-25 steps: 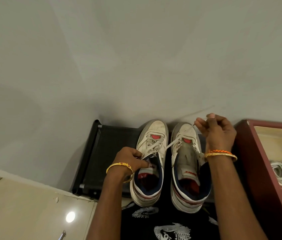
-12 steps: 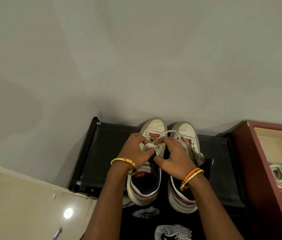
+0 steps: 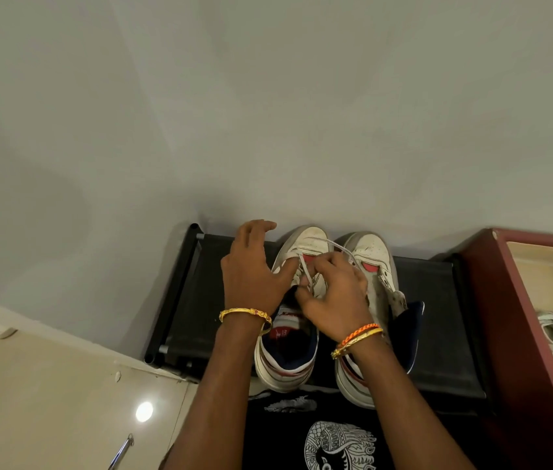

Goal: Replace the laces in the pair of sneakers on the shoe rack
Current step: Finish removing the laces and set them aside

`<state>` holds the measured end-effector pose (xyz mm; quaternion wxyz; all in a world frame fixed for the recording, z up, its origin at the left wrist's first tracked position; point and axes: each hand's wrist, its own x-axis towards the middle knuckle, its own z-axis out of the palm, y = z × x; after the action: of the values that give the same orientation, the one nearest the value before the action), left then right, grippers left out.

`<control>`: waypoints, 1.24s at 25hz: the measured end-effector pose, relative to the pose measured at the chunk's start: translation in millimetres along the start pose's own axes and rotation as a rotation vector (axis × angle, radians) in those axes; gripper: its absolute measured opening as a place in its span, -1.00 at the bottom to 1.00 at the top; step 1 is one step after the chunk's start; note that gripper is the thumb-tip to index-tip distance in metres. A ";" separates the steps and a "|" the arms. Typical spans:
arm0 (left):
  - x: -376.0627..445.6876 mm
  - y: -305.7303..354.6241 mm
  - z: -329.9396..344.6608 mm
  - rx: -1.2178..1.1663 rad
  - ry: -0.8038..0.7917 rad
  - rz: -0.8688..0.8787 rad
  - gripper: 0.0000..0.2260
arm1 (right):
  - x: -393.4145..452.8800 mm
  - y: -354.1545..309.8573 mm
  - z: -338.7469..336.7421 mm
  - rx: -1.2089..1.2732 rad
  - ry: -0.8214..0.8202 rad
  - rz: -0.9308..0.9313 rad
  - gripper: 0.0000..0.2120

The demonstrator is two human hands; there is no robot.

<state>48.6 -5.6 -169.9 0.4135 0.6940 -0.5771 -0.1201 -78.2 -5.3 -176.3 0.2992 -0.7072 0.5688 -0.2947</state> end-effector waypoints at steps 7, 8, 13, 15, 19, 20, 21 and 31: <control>5.0 -7.2 -13.9 -0.207 0.304 -0.471 -0.75 | 18.5 7.4 -43.5 0.800 0.566 0.360 -0.73; 8.0 -10.3 -19.4 -0.280 0.380 -0.551 -0.75 | 20.0 10.9 -48.5 0.816 0.631 0.399 -0.72; 8.7 -21.3 -24.1 -0.090 0.059 -0.712 -0.21 | 24.6 20.6 -42.9 0.561 0.501 0.381 -0.82; 4.6 -14.8 -18.2 -0.019 -0.340 -0.529 -0.24 | 27.5 6.7 -33.1 0.553 0.285 0.347 -0.83; -7.4 -6.4 -7.3 -0.160 -0.827 -0.283 -0.69 | 42.3 -39.1 -46.4 1.111 0.076 0.305 -0.65; -9.7 -7.8 -3.9 -0.066 -0.752 -0.229 -0.72 | 45.8 -43.8 -51.7 1.117 0.083 0.327 -0.58; -11.1 -7.1 -2.3 -0.002 -0.653 -0.190 -0.74 | 47.3 -44.4 -55.6 0.911 0.085 0.369 -0.51; -23.7 -1.1 5.0 -0.015 -0.387 -0.018 -0.93 | -31.8 -22.4 -6.9 -0.123 -0.053 0.150 -0.73</control>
<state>39.0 13.6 -181.2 0.2990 0.6600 -0.6386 -0.2592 -75.1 29.1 -157.3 0.2914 -0.6873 0.6289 -0.2171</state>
